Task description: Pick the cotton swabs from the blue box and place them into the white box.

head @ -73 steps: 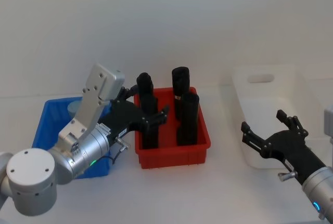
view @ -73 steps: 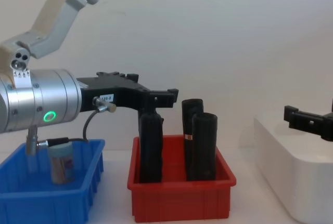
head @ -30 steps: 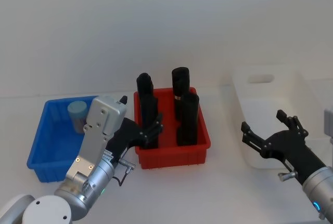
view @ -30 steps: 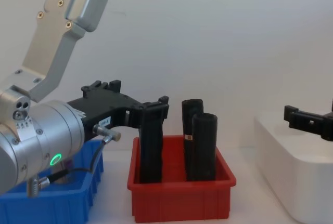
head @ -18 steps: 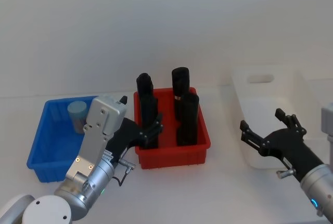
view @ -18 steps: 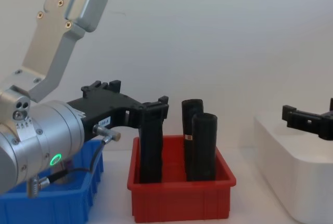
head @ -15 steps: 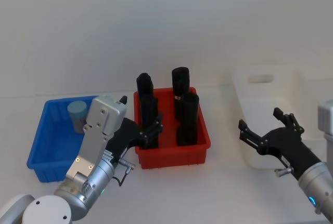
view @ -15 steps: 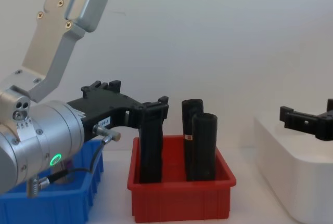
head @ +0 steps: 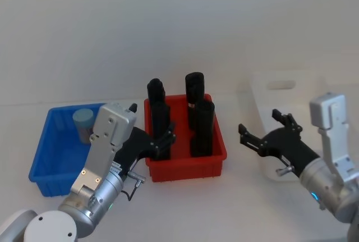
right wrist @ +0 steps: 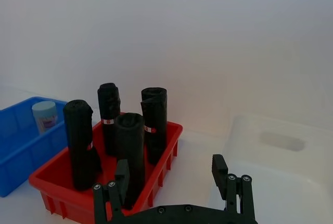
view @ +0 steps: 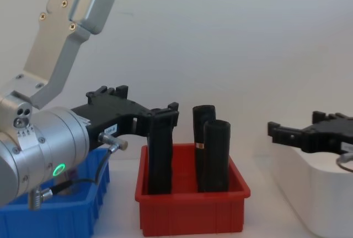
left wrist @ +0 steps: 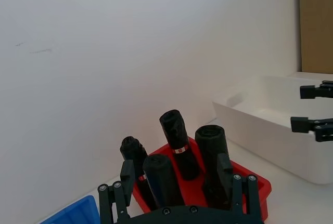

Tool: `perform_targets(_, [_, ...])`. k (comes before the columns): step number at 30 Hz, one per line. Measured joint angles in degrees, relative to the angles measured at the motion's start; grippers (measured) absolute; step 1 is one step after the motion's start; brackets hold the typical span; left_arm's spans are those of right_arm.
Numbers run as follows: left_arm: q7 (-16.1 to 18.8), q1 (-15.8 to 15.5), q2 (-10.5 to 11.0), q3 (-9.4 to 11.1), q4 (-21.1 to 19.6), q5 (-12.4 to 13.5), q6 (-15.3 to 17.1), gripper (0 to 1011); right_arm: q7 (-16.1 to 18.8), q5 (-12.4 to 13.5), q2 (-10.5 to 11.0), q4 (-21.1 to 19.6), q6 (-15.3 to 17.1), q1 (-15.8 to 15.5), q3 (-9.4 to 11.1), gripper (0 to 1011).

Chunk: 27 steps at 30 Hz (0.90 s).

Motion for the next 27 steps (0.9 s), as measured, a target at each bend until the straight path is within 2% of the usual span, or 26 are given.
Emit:
perform_targets(12, [0.0, 0.0, 0.0, 0.0, 0.0, 0.0, 0.0, 1004, 6.3, -3.8, -4.3, 14.9, -4.5, 10.0, -1.4, 1002])
perform_targets(27, [0.0, 0.0, 0.0, 0.0, 0.0, 0.0, 0.0, 1004, 12.3, -5.0, -8.7, 30.7, -10.7, 19.4, -3.1, 1002])
